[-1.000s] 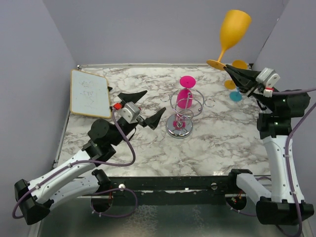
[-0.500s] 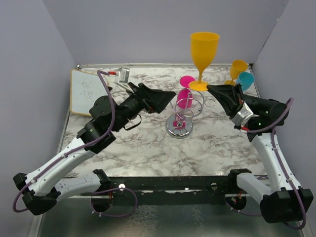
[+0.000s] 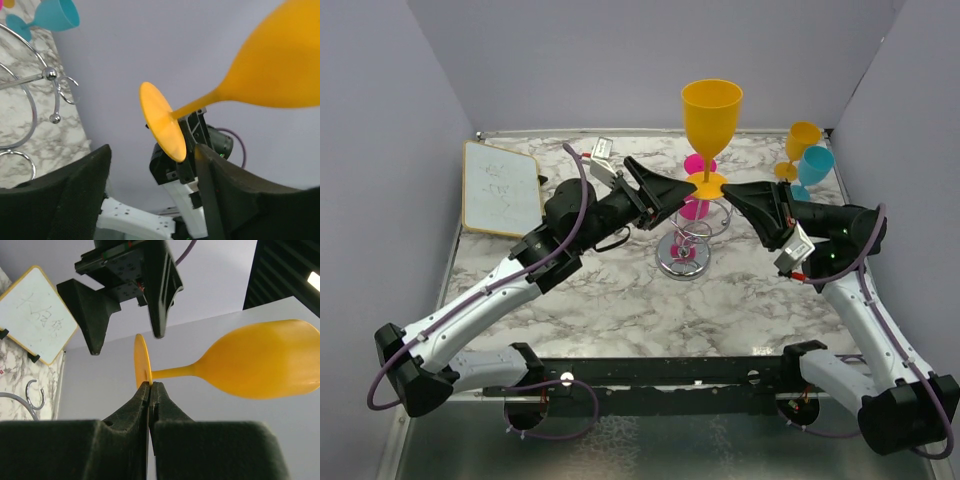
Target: Take the wine glass off the wine glass rack
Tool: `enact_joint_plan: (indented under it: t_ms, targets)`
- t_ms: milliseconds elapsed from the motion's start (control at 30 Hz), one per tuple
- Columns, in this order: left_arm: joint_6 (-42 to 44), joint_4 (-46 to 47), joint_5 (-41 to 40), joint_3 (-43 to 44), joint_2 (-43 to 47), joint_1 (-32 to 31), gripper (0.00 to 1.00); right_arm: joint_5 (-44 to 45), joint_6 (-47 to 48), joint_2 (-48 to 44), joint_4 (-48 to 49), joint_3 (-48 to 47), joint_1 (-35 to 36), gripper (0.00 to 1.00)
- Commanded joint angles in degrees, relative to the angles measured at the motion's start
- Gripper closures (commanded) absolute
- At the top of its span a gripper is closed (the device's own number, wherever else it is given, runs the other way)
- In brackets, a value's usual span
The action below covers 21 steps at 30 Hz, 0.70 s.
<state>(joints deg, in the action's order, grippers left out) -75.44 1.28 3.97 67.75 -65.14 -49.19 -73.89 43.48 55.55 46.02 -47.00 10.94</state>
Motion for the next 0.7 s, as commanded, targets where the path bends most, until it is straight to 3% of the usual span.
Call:
enact_joint_plan:
  t_ms: [0,100,367,567,667]
  targets:
    - [-11.4,6.9,4.2,-3.8,-0.2,2.0,0.38,2.0,2.0,0.0,1.4,0.7,1.0,0.99]
    - [-13.8,10.8,5.4,-5.5,-0.5,2.8,0.47,1.9,3.2,0.0,-0.2,0.5,1.4,0.99]
    - [-16.3,13.9,4.1,-8.9,1.1,3.7,0.54,2.0,6.4,0.6,-4.2,-0.1,2.7,0.99]
    - [-16.9,16.9,7.5,-9.7,0.2,4.7,0.61,2.1,7.2,1.6,-5.2,0.0,4.4,0.99]
    - [-16.8,17.9,7.4,-11.2,1.0,5.1,0.70,2.4,8.0,1.8,-6.3,-0.1,5.1,0.99]
